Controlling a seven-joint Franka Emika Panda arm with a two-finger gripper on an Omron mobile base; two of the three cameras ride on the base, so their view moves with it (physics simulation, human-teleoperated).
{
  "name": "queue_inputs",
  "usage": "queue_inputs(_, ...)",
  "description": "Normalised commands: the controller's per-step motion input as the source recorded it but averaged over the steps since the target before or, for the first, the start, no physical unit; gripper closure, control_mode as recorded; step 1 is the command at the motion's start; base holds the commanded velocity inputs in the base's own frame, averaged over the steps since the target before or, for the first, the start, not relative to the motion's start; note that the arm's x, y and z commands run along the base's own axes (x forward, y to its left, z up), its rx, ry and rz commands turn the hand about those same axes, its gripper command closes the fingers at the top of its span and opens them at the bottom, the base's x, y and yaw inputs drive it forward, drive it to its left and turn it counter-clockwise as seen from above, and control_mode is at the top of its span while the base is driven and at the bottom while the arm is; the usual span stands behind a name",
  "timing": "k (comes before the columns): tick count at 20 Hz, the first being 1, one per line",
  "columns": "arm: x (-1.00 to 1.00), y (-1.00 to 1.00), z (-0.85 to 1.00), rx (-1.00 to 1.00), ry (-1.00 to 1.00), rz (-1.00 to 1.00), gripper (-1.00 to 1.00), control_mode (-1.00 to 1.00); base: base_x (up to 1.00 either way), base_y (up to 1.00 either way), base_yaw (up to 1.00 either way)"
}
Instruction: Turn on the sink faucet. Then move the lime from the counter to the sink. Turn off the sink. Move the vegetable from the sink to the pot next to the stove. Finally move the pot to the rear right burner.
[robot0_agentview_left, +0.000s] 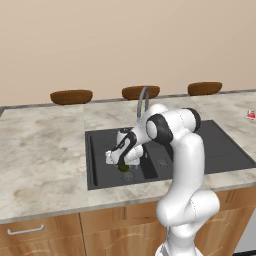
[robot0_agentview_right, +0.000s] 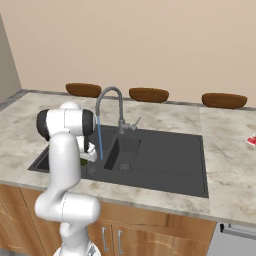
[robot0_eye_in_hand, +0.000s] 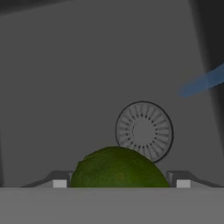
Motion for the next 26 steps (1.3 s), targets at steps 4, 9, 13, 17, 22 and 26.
queue_inputs(4, 0.26, 0.0, -0.3, 0.0, 0.01, 0.0, 1.0, -1.0, 0.0, 0.0, 0.0)
queue_inputs(9, 0.29, 0.0, -0.26, -0.01, 0.0, 0.0, 1.0, -1.0, 0.0, 0.0, 0.0)
queue_inputs(13, 0.3, 0.0, -0.24, 0.0, 0.0, 0.0, 1.0, -1.0, 0.0, 0.0, 0.0)
queue_inputs(17, 0.18, 0.01, -0.22, 0.0, 0.03, 0.0, 1.0, -1.0, 0.0, 0.0, 0.0)
queue_inputs(22, 0.12, 0.0, -0.22, 0.0, 0.08, 0.0, 1.0, -1.0, 0.0, 0.0, 0.0)
queue_inputs(26, 0.0, 0.01, -0.04, 0.0, 0.01, 0.0, -1.0, -1.0, 0.0, 0.0, 0.0)
